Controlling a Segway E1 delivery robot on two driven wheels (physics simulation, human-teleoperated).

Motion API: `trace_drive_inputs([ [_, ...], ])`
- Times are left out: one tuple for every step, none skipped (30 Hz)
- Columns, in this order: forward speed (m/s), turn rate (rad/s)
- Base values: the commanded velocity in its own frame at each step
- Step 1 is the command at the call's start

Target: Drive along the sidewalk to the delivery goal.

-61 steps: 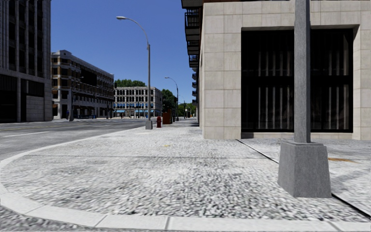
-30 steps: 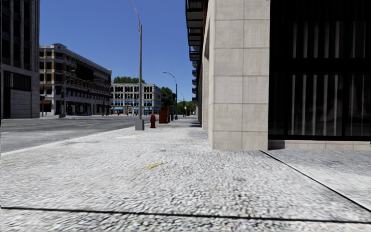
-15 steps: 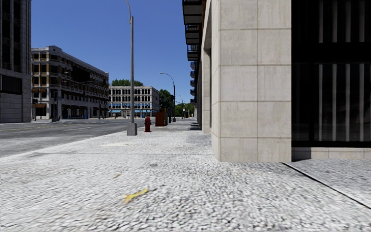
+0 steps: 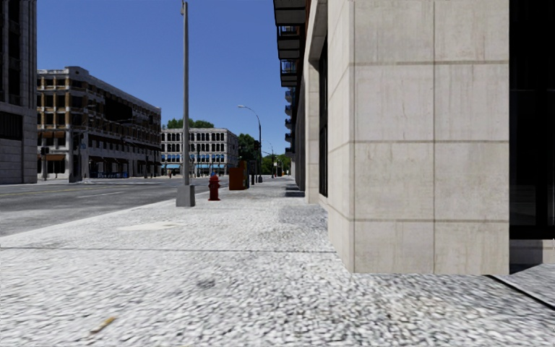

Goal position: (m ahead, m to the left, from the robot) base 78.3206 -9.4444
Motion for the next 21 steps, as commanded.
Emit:
trace_drive_inputs([
  [2.00,0.00],
  [2.00,0.00],
  [2.00,0.00],
  [2.00,0.00],
  [2.00,0.00],
  [2.00,0.00],
  [2.00,0.00],
  [2.00,0.00],
  [2.00,0.00],
  [2.00,0.00],
  [2.00,0.00],
  [2.00,0.00],
  [2.00,0.00],
  [2.00,0.00],
  [2.00,0.00],
  [2.00,0.00],
  [2.00,0.00],
  [2.00,0.00],
  [2.00,0.00],
  [2.00,0.00],
  [2.00,0.00],
])
